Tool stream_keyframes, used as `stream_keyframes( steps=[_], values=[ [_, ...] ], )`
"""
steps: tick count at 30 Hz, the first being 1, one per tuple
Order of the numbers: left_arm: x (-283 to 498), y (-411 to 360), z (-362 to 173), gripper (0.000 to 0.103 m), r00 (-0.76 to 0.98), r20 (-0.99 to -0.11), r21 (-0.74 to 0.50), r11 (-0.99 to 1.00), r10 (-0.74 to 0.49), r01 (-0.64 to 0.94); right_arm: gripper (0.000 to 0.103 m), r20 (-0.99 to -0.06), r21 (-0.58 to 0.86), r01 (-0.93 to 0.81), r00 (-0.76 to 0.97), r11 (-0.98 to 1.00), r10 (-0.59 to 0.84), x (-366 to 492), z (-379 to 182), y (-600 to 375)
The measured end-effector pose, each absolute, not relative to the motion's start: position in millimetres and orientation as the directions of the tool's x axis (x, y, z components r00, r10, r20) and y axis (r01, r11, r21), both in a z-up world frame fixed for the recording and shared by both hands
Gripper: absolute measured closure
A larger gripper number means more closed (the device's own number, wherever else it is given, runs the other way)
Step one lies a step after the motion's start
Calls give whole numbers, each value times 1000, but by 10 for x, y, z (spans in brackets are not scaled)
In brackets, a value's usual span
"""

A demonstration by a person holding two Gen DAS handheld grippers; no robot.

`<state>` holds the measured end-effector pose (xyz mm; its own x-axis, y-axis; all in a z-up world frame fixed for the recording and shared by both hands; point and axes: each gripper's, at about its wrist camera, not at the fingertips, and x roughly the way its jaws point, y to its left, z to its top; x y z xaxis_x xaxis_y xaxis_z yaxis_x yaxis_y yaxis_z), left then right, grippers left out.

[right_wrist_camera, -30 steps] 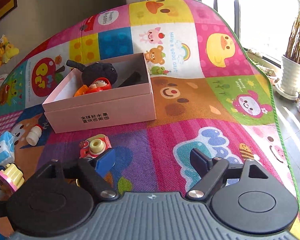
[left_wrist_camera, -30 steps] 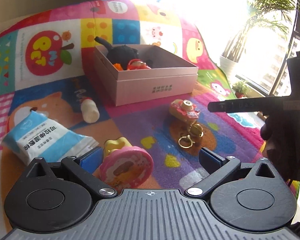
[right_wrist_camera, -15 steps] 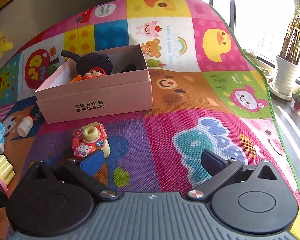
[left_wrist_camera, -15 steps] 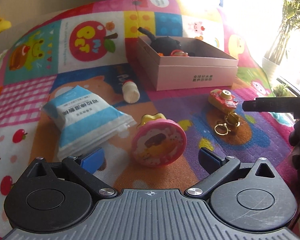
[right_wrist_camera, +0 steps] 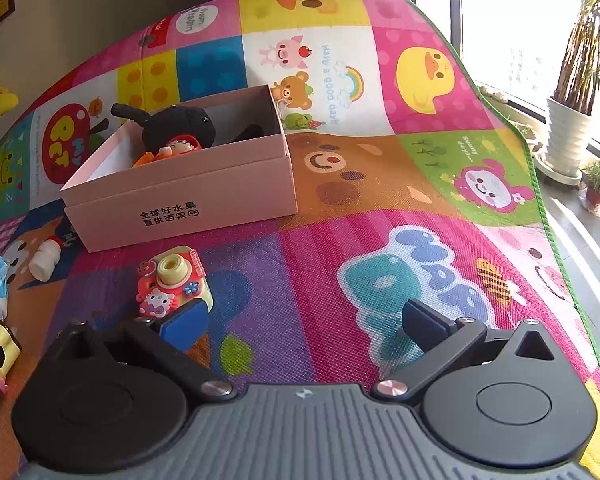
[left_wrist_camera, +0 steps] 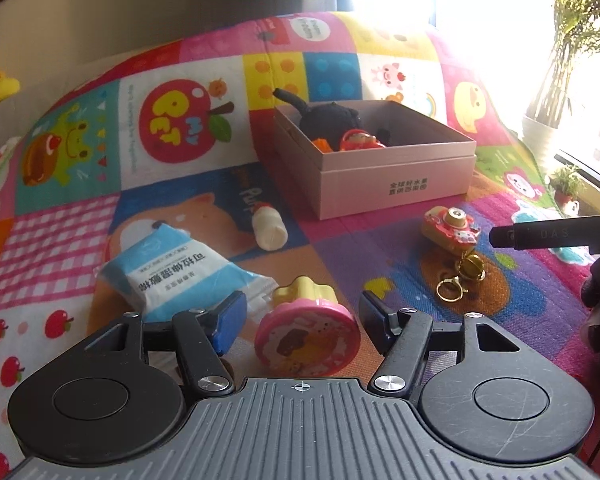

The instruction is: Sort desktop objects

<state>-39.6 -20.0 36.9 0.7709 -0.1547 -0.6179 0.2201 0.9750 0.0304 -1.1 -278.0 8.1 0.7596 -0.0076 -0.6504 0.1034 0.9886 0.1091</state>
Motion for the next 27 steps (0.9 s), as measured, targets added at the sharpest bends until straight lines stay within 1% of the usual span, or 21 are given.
stream_keyframes(
  steps=[2,3,5,6,8,10,15,24,25,27],
  values=[
    [-408,-183,341,21,751,-640,13,975,-161,220,0,-651,109,106,759,988,-10,-8,80,-2782],
    [-425,-177,313,20,740,-650,1,975,-169,224,0,-651,109,107,759,988,-10,-8,81,-2784],
    [-448,-183,251,22,727,-664,-6,974,-175,229,0,-651,110,107,759,988,-9,-7,80,-2786],
    [-448,-190,226,26,723,-669,-7,973,-175,230,0,-652,110,107,758,988,-9,-7,79,-2787],
    [-435,-188,200,43,716,-675,-16,974,-177,225,0,-654,110,108,756,988,-9,-5,79,-2788],
    [-426,-183,218,43,718,-671,-21,973,-183,228,0,-654,109,108,757,988,-11,-10,80,-2784],
    [-450,-194,333,43,754,-635,25,971,-170,240,0,-654,111,111,756,988,-11,-7,80,-2777],
    [-418,-168,224,43,731,-662,12,972,-167,233,0,-656,111,111,754,988,-11,-2,73,-2777],
    [-416,-163,217,42,733,-659,7,973,-169,231,0,-657,112,111,753,987,-10,1,69,-2778],
    [-401,-141,196,34,737,-652,-11,974,-177,225,0,-658,112,111,753,987,-10,2,67,-2779]
  ],
)
